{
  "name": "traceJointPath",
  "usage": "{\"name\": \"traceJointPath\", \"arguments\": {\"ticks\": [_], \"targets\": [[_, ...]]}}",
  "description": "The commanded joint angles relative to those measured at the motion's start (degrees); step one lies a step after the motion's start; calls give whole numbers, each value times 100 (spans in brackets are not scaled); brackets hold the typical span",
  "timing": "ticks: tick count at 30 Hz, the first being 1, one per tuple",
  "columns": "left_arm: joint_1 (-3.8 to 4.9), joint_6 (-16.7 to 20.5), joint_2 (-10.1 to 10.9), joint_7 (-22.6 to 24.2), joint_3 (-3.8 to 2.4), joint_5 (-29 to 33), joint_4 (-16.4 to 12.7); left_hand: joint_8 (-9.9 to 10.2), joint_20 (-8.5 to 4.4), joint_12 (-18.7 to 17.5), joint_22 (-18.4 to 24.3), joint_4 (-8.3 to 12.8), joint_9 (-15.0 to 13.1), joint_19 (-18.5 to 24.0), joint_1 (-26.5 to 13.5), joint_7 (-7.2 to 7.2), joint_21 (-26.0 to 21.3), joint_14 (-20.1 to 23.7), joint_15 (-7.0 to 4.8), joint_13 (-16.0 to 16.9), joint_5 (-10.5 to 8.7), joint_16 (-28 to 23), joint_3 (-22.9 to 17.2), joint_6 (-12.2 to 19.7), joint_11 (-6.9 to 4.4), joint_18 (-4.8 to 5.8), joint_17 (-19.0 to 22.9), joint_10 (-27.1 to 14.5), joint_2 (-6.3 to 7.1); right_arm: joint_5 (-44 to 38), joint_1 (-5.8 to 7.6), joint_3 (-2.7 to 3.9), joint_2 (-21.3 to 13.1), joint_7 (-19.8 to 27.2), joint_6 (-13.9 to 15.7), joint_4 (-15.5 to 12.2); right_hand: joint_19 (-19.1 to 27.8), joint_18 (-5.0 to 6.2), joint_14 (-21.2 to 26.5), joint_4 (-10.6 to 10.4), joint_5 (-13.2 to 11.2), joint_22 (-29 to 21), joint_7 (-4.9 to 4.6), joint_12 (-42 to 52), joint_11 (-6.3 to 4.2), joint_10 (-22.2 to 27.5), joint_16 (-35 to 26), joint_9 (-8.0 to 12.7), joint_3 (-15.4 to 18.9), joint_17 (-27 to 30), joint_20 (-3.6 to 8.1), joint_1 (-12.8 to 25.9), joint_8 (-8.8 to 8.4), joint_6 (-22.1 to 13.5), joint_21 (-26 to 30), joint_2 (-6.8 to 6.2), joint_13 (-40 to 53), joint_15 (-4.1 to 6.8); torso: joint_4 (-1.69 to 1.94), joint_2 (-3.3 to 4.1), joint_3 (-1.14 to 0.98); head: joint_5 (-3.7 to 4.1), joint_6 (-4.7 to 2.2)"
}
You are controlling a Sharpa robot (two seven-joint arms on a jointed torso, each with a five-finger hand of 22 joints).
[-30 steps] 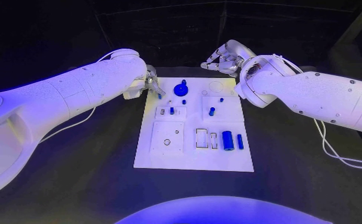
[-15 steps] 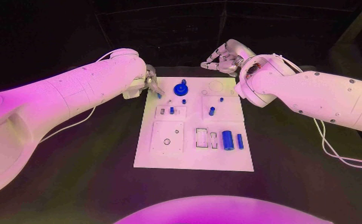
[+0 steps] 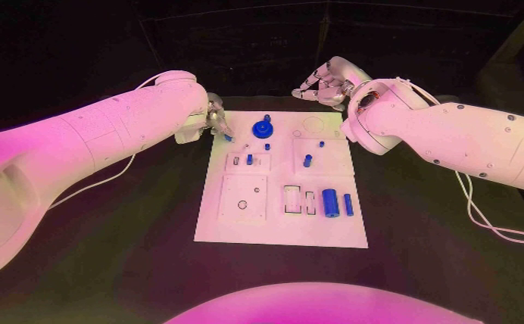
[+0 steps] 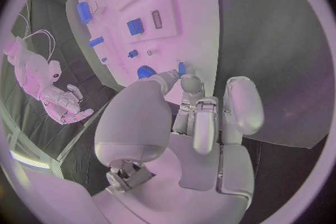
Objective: Assemble the parts on the task board
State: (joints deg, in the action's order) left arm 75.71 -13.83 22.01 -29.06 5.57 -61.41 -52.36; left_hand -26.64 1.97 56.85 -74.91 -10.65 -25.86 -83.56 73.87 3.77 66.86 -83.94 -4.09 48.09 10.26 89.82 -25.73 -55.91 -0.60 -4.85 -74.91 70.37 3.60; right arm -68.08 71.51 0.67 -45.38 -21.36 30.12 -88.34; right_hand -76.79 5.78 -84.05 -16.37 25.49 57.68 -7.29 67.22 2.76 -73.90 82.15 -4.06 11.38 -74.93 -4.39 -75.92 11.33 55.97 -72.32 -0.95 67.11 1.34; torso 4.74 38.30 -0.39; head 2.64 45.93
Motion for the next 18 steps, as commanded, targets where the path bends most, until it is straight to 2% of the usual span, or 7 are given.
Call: {"name": "traceJointPath", "arguments": {"ticks": [1, 7, 8, 13, 18], "targets": [[9, 312, 94, 50, -4, 344, -129, -48, 5, 61, -340, 677, -4, -47, -118, -11, 48, -606, -12, 41, 25, 18, -769, -39, -20, 26, -1509, 82, 27, 0, 13, 5, -10, 31, -21, -2, 1, 33, -357, 0, 32, 4, 6, 20, -31, 4, -14, 6, 38, -378, 17, -7, 38, 11, 30, 47, -3, 51, 12, -7, 1, 3, -6], [10, 556, 342, 35, -4, 521, -505, -105, -6, 116, -365, 779, -19, -61, -305, -28, 71, -606, -20, 91, 44, 18, -999, -49, -24, 30, -1509, 133, 78, 25, 13, 5, -22, 47, -44, 3, 5, 34, -357, 0, 48, -6, 6, 14, -31, 8, -15, 6, 40, -377, 17, -9, 38, 10, 36, 50, -9, 51, 18, -10, -2, -22, -23], [10, 611, 397, 33, -3, 536, -604, -112, -6, 125, -368, 789, -21, -62, -325, -30, 74, -606, -21, 100, 47, 18, -1021, -52, -26, 31, -1509, 142, 83, 28, 13, 5, -24, 49, -49, 4, 5, 34, -357, 0, 48, -6, 6, 14, -31, 8, -15, 6, 40, -377, 17, -9, 38, 10, 36, 50, -9, 51, 12, -6, -1, -29, -26], [7, 940, 659, 31, 0, 571, -1101, -145, -12, 157, -385, 847, -29, -72, -418, -39, 93, -606, -28, 132, 54, 18, -1131, -63, -35, 35, -1509, 173, 113, 42, 13, 4, -29, 56, -69, 17, 4, 34, -356, 0, 60, -4, 6, 15, -31, 9, -16, 6, 41, -376, 17, -12, 39, 9, 35, 54, -9, 51, 40, -19, -2, -36, -12], [-31, 1328, 908, 44, 5, 581, -1548, -178, -18, 184, -413, 889, -38, -89, -487, -50, 138, -606, -35, 151, 55, 18, -1208, -78, -45, 43, -1509, 205, 139, 54, 13, 4, -33, 59, -85, 28, 4, 34, -356, 0, 61, -4, 6, 15, -31, 8, -16, 6, 41, -376, 17, -13, 39, 9, 35, 54, -9, 51, 34, -20, -8, -48, 1]]}}
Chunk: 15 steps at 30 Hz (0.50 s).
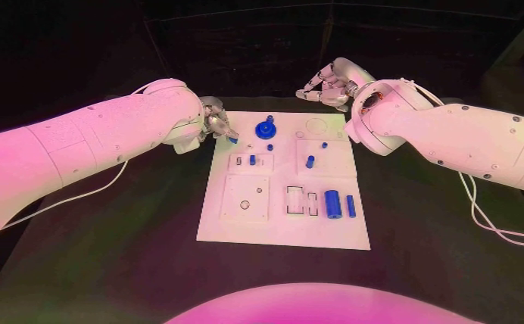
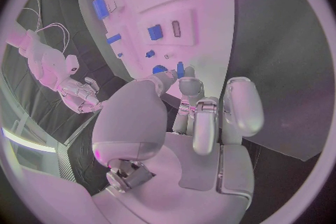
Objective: Assemble the parts on the task board
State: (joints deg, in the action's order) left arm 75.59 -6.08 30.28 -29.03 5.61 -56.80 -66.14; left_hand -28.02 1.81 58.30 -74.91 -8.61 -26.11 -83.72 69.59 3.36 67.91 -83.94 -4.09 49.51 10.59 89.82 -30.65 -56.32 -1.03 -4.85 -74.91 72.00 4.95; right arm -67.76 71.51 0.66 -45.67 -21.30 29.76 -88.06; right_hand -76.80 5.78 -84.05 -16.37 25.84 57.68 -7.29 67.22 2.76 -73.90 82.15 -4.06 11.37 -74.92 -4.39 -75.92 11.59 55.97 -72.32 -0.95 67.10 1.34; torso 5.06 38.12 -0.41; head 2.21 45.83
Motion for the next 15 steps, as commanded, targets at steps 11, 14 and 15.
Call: {"name": "traceJointPath", "arguments": {"ticks": [11, 14, 15], "targets": [[-258, 1161, 609, 13, 13, 44, -1131, -142, -27, 139, -496, 803, -41, -117, -269, -43, 163, -606, -63, 91, 127, 18, -975, -73, -34, 68, -1509, 148, 109, 47, 13, 4, -6, 60, -77, 25, 4, 33, -355, 0, 55, -3, 6, 13, -31, 11, -20, 7, 44, -373, 18, -20, 14, 8, 35, 61, -11, 52, 14, -5, 4, -31, 25], [-299, 1074, 654, -70, 14, -71, -1254, -144, -28, 138, -512, 804, -41, -125, -273, -43, 194, -606, -64, 90, 130, 18, -981, -72, -35, 74, -1509, 149, 108, 55, 12, 3, -9, 63, -81, 29, 4, 33, -355, 0, 55, -3, 6, 13, -31, 11, -20, 7, 44, -373, 18, -20, 14, 8, 35, 61, -11, 52, 6, -4, 0, -49, 18], [-309, 1057, 659, -88, 14, -104, -1270, -144, -28, 138, -512, 804, -41, -125, -273, -43, 194, -606, -64, 90, 130, 18, -981, -72, -35, 74, -1509, 149, 108, 56, 12, 3, -9, 64, -82, 29, 4, 33, -355, 0, 55, -3, 6, 13, -31, 11, -20, 7, 44, -373, 18, -20, 14, 8, 35, 61, -11, 52, 5, -6, -3, -51, 19]]}}
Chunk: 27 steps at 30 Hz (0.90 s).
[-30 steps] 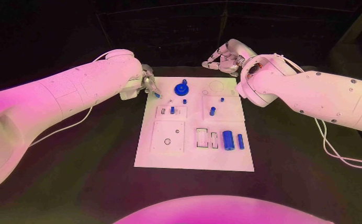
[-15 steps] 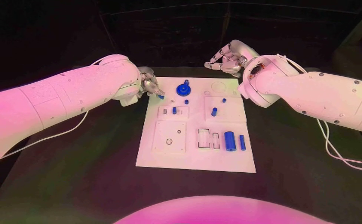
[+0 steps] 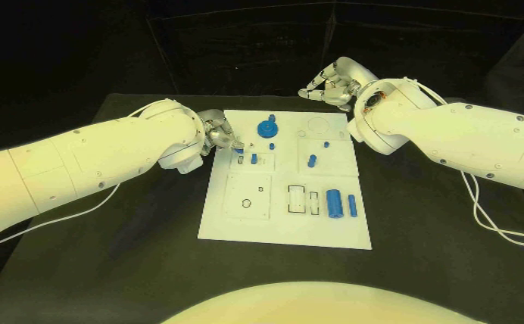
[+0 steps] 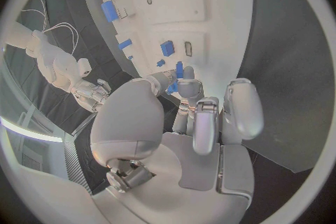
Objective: Assemble the parts on the task board
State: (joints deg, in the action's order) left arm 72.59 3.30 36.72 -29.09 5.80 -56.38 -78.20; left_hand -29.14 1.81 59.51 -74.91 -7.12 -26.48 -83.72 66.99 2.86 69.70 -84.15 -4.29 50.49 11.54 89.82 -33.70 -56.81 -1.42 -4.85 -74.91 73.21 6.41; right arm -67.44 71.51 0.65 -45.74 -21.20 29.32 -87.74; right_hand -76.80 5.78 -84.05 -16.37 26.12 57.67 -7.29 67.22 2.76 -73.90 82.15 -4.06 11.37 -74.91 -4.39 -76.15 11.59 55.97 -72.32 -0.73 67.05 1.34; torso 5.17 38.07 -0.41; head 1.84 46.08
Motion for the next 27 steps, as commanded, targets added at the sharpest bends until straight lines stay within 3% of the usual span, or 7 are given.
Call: {"name": "traceJointPath", "arguments": {"ticks": [1, 11, 27], "targets": [[-17, 106, 17, -98, -5, -175, -76, -32, -28, 18, -512, 655, -3, -125, -13, 7, 16, -585, -44, -7, 35, 18, -676, -23, 4, 74, -1509, 28, -37, 25, 12, 4, -2, 55, -39, -3, 4, 34, -355, 1, 26, -2, 6, 13, -31, 11, -20, 7, 44, -374, 18, 2, 14, 8, 35, 38, -5, 52, -7, -3, -3, -18, -4], [-88, -135, -24, -254, -2, -543, -144, -46, -34, 25, -527, 674, -7, -135, -37, 3, 40, -585, -50, -3, 43, 18, -710, -21, 0, 78, -1509, 37, -32, 40, 12, 4, 2, 63, -44, 2, 2, 33, -356, 0, 43, 1, 6, 13, -31, 11, -19, 7, 45, -375, 18, -1, 15, 8, 34, 44, -6, 52, -15, 10, -4, -17, -6], [-106, -384, -71, -511, 0, -950, -99, -54, -37, 17, -525, 695, -10, -135, -50, 2, 33, -585, -53, -15, 46, 18, -733, -15, -3, 77, -1509, 32, -23, 42, 12, 4, 9, 65, -49, -1, 4, 34, -355, -1, 47, -3, 6, 11, -31, 13, -21, 7, 46, -373, 18, -1, 15, 9, 36, 46, -8, 52, -29, 13, -9, -10, 14]]}}
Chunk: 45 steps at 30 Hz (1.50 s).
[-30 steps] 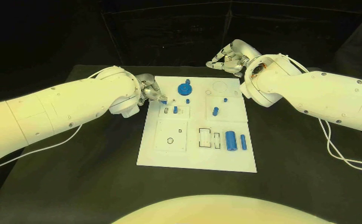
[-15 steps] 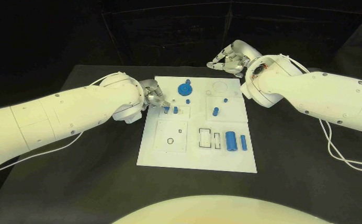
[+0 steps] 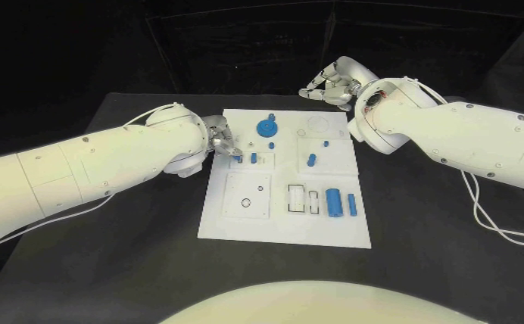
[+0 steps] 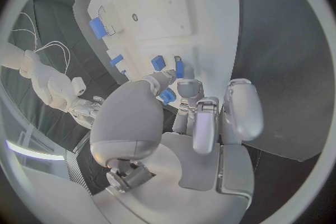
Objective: Assemble the parts on the task board
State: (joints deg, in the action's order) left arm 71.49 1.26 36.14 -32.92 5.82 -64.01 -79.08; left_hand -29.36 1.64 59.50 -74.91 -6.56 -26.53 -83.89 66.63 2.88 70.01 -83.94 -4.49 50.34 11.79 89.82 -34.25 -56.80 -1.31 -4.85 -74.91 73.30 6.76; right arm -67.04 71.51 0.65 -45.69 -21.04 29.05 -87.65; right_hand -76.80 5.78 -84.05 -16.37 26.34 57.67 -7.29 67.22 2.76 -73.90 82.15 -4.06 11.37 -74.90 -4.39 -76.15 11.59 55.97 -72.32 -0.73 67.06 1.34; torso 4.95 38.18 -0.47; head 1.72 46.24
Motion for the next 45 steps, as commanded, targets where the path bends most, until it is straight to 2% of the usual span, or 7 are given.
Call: {"name": "traceJointPath", "arguments": {"ticks": [1, 5, 16, 37, 40, 45], "targets": [[4, -193, -17, -131, -3, -189, -13, -34, -21, 17, -527, 643, -6, -119, -17, 0, 4, -606, -33, -1, 21, 18, -681, -16, -14, 77, -1509, 22, -55, 2, 13, 5, 4, 49, -23, -10, 4, 34, -355, -1, 25, -3, 6, 11, -32, 13, -21, 7, 47, -374, 19, -1, 16, 9, 36, 46, -9, 52, -5, 2, 0, 4, 0], [4, -255, -35, -142, -2, -196, -15, -37, -22, 16, -528, 652, -7, -119, -21, -1, 3, -606, -33, -2, 20, 18, -687, -14, -15, 77, -1509, 21, -49, 2, 13, 5, 6, 48, -29, -10, 4, 34, -355, -1, 25, -3, 6, 11, -32, 13, -21, 7, 47, -374, 19, -1, 16, 9, 36, 46, -9, 52, 13, -2, 1, 12, 1], [2, -276, -67, -131, 4, -199, -7, -39, -22, 18, -531, 657, -8, -121, -23, -1, 9, -606, -34, 0, 20, 18, -690, -14, -15, 78, -1509, 21, -46, 2, 13, 5, 12, 49, -29, -10, 4, 34, -355, -1, 25, -3, 6, 11, -32, 13, -21, 7, 47, -374, 19, -1, 16, 9, 36, 46, -9, 52, 2, -3, -1, 10, 20], [2, -431, -101, -165, 20, -199, 16, -62, -23, 55, -545, 672, -15, -126, -66, -4, 30, -606, -32, 40, 12, 18, -691, -19, -14, 83, -1509, 51, -23, 2, 13, 5, 17, 47, -34, -10, 6, 34, -355, -3, 35, -5, 6, 12, -32, 13, -22, 6, 51, -374, 19, -1, 18, 11, 38, 49, -8, 52, 7, -2, 4, 24, 31], [3, -447, -101, -162, 21, -199, 17, -95, -22, 96, -556, 633, -24, -128, -184, -19, 41, -606, -32, 76, -3, 18, -633, -33, -20, 86, -1509, 91, 2, 2, 13, 5, 18, 49, -38, -8, 6, 34, -355, -3, 35, -5, 6, 12, -32, 13, -22, 6, 51, -374, 19, -1, 18, 11, 38, 49, -8, 52, 9, 0, 3, 26, 35], [3, -436, -105, -156, 21, -198, 28, -135, -32, 152, -580, 435, -10, -134, -514, -65, 62, -606, -51, 121, -32, 18, -289, -89, -50, 90, -1509, 139, 86, 2, 13, 5, 21, 61, -56, -5, 9, 36, -353, -4, 39, -13, 7, 3, -32, 20, -27, 6, 54, -367, 19, -1, 21, 14, 43, 51, -18, 52, 9, -3, 4, 26, 35]]}}
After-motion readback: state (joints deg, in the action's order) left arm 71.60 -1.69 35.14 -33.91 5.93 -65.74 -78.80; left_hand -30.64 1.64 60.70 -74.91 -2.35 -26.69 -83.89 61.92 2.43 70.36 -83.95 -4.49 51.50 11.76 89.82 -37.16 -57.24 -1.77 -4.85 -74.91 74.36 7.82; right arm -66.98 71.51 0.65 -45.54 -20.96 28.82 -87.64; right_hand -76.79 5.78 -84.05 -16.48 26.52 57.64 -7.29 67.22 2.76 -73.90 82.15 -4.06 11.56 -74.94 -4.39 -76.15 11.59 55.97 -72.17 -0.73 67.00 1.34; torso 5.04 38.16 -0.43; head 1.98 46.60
